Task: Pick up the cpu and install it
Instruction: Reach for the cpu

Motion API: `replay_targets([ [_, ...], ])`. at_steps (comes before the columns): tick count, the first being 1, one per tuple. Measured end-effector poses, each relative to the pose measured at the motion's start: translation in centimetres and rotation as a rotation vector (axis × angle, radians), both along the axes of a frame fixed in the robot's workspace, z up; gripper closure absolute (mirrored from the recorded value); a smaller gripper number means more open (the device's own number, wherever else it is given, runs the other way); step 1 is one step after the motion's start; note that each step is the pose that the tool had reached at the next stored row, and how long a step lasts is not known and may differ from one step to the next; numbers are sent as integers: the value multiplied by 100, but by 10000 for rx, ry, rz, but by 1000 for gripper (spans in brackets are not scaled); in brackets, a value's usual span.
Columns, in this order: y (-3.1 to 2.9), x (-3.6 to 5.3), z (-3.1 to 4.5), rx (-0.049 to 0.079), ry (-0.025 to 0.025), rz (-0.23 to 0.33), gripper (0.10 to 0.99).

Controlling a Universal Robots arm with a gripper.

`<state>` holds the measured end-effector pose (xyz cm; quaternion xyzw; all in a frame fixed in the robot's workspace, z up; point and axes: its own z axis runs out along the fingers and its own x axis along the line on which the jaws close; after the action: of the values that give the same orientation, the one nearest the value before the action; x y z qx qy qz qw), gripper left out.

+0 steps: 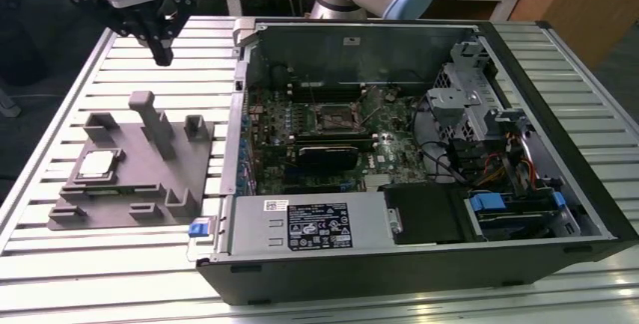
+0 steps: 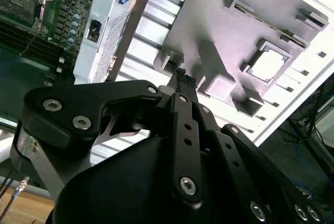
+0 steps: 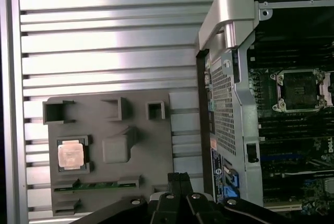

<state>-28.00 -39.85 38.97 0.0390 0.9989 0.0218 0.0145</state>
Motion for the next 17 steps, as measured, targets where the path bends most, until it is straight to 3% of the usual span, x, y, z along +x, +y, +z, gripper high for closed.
replay_targets([
  [17, 8, -288, -65, 0, 0, -6, 980],
])
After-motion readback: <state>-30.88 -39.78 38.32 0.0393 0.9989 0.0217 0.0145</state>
